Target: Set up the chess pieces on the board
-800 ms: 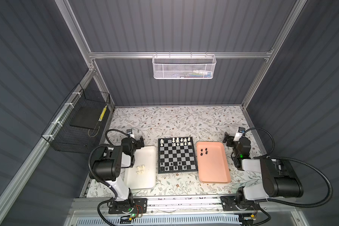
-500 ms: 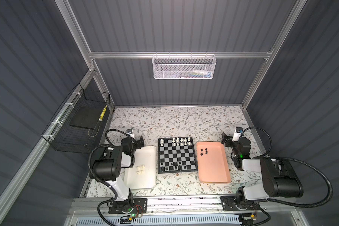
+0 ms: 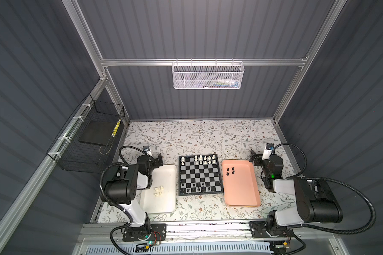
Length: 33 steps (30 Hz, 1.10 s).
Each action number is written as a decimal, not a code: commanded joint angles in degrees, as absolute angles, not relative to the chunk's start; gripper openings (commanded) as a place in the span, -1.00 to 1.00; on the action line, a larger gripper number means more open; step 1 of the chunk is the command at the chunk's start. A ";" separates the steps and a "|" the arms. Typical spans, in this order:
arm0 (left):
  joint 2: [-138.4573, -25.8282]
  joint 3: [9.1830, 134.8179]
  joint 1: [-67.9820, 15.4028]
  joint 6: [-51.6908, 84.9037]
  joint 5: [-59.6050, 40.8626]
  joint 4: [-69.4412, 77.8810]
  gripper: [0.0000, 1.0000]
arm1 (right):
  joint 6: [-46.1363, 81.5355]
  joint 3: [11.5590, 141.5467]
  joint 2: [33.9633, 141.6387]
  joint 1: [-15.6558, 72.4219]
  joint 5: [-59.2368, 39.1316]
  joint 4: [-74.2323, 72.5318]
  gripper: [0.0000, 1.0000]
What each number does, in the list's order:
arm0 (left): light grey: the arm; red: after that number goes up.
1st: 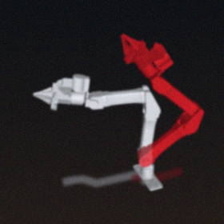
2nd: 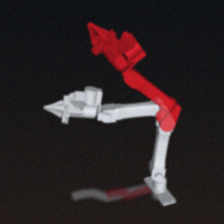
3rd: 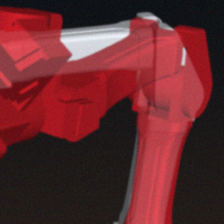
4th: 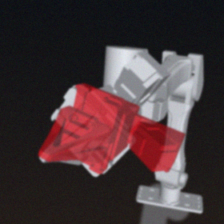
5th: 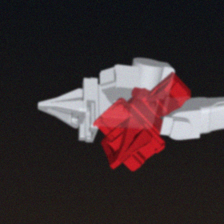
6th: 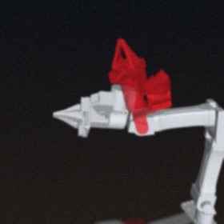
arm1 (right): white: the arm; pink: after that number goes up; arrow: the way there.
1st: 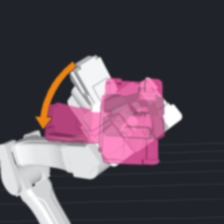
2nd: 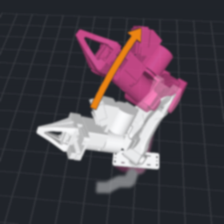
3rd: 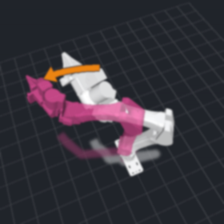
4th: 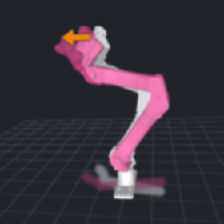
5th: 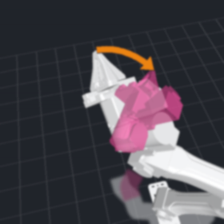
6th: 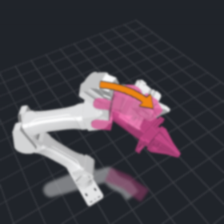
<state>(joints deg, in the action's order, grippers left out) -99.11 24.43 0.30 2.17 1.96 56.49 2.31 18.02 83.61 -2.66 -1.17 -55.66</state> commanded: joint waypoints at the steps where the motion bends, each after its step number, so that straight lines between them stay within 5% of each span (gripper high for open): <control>1: -98.17 25.31 -0.01 1.32 2.90 55.54 0.99 | 1.42 18.28 83.42 -2.81 -1.47 -56.16 0.98; 33: -98.26 25.70 -0.09 0.99 3.03 54.96 0.99 | 2.89 18.62 83.50 -3.03 1.47 -55.63 0.98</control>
